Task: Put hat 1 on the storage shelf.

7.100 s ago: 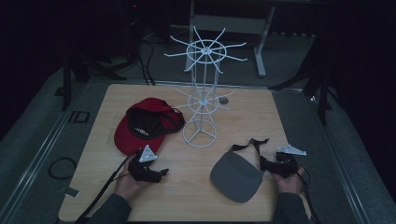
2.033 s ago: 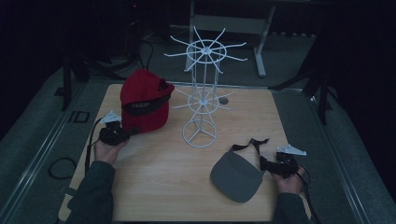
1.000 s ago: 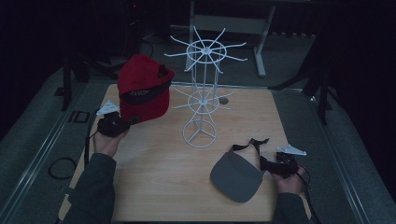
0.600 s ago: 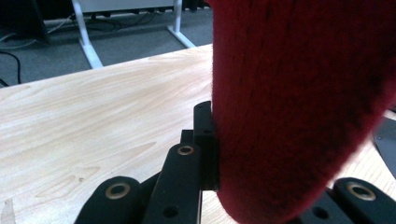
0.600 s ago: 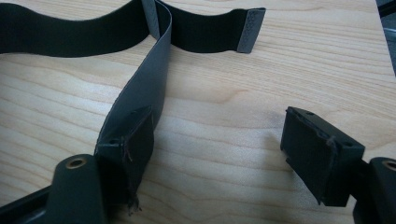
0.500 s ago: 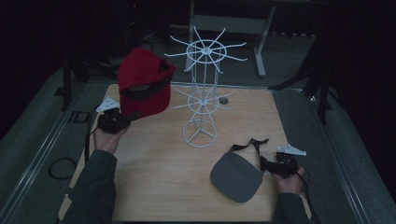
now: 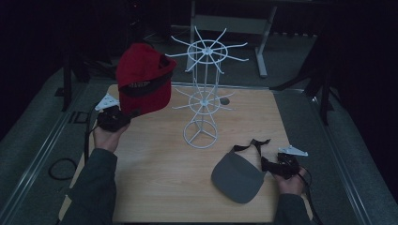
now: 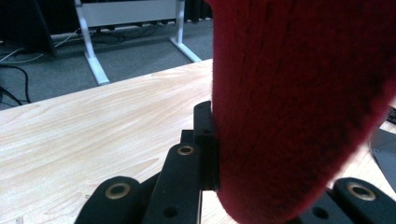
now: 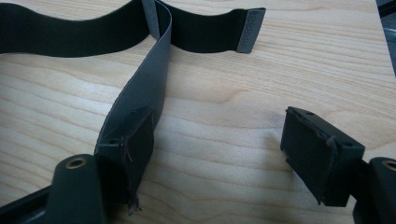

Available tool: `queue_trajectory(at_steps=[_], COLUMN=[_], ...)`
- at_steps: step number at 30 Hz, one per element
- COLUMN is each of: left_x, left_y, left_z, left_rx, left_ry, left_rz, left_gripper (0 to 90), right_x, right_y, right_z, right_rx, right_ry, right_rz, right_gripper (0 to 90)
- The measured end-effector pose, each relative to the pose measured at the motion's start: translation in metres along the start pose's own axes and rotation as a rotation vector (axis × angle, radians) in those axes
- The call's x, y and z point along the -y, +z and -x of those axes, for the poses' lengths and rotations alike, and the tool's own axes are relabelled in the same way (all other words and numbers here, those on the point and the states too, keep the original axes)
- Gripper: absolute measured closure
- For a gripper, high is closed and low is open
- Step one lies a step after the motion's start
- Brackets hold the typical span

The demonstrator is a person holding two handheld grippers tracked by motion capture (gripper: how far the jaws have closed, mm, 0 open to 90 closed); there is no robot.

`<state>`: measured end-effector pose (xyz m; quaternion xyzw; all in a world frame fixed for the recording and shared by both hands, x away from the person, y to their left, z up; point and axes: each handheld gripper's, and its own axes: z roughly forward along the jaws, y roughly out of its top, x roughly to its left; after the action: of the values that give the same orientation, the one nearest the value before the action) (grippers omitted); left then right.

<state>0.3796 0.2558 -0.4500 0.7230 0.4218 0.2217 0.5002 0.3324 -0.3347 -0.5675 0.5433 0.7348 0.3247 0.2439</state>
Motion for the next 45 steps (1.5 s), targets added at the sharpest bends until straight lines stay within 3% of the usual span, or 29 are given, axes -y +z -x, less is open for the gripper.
queue_trajectory(at_steps=[19, 45], left_x=[-0.013, -0.039], left_y=[-0.005, -0.011], left_z=[0.001, 0.004], left_rx=[-0.004, -0.002], left_ry=[-0.019, -0.012], left_rz=[0.037, 0.087], left_gripper=[85.8, 85.8], right_x=[0.000, 0.000], right_y=[0.000, 0.000], right_z=[0.000, 0.000], right_rx=[-0.001, -0.001], right_ry=[-0.002, 0.000], right_rz=[-0.001, -0.001], right_gripper=[25.7, 25.7])
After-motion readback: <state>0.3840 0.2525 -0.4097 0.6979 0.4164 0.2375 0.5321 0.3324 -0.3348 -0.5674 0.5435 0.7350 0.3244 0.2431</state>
